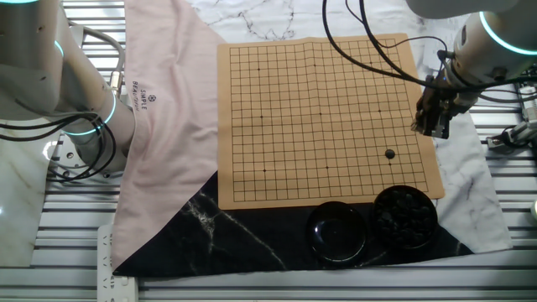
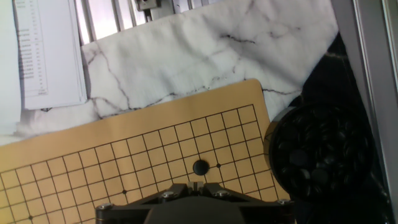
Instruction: Play the first move as black on the 3-4 point in the upper right corner of the Go board
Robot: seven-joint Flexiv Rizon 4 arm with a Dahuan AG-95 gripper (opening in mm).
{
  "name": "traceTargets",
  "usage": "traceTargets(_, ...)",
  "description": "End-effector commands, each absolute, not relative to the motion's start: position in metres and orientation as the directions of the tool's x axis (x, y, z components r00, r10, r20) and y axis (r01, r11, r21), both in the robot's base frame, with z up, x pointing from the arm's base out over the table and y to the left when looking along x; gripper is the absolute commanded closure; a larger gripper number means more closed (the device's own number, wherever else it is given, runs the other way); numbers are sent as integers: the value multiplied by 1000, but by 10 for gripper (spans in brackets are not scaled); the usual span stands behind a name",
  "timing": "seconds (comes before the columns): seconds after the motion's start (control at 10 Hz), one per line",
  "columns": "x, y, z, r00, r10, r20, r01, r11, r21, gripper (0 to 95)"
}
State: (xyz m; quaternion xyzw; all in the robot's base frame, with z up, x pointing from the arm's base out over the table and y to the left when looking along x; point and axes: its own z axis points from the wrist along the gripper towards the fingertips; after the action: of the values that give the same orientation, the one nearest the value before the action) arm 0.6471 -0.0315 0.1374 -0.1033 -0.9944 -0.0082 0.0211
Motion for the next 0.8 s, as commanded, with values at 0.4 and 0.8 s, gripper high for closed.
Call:
traceTargets(0.4,647,-31,137,-973,228,46,229,973,13,950)
traceTargets(0.8,647,-32,137,-971,235,45,236,972,13,950)
